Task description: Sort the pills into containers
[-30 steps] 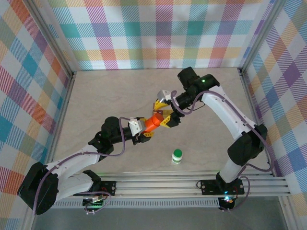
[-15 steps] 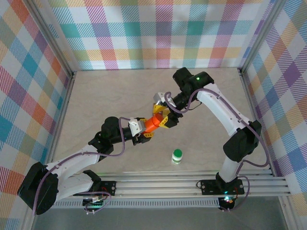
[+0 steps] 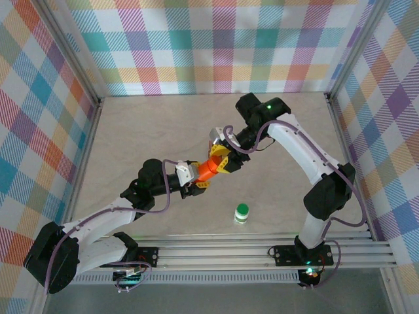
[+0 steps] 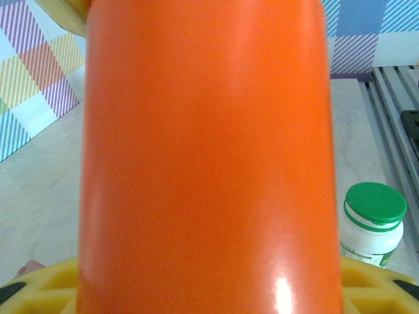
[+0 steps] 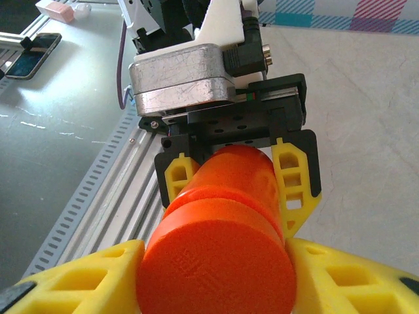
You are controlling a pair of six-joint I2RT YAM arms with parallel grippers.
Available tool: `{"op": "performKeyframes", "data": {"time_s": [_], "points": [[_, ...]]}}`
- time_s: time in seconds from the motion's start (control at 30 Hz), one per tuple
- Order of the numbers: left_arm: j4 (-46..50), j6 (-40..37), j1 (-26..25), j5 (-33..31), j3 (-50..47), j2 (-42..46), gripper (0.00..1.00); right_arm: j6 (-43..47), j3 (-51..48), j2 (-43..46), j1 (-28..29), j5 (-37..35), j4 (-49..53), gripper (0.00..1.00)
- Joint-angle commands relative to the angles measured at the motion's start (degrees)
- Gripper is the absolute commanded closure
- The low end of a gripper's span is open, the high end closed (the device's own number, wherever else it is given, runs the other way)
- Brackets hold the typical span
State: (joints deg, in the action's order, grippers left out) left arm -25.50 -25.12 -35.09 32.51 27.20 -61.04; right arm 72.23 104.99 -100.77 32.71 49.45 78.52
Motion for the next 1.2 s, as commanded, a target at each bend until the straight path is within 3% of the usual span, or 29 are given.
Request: {"op": "performKeyframes", "data": {"time_s": [0.0, 0.27, 0.57, 0.83, 1.0, 1.17], "points": [[-1.13, -0.04, 0.46, 0.99, 2.33, 0.98, 1.0, 0.1, -1.19, 0.52, 0.96, 1.48, -1.16, 0.5], [-1.4, 0.35, 0.46, -1.53, 2.38, 1.57, 1.0, -7.77, -10.07, 6.81, 1.61, -0.07, -14.64, 0.66], [-4.56, 2.13, 0.46, -4.56, 0.96, 2.32, 1.0, -19.02, -22.37, 15.94, 1.7, -0.48, -33.38, 0.69], [-2.57, 1.12, 0.46, -3.42, 2.16, 2.42, 1.0, -22.47, -24.21, 15.4, 2.25, 1.93, -32.6, 0.69], [-1.24, -0.84, 0.29, -4.28, 3.2, 2.41, 1.0, -36.04, -23.23, 12.91, 4.51, -3.26, -32.67, 0.69], [-3.13, -3.15, -0.41, -6.41, 3.13, 2.52, 1.0, -49.97, -18.61, 6.65, 7.93, -10.19, -26.34, 0.7]]}}
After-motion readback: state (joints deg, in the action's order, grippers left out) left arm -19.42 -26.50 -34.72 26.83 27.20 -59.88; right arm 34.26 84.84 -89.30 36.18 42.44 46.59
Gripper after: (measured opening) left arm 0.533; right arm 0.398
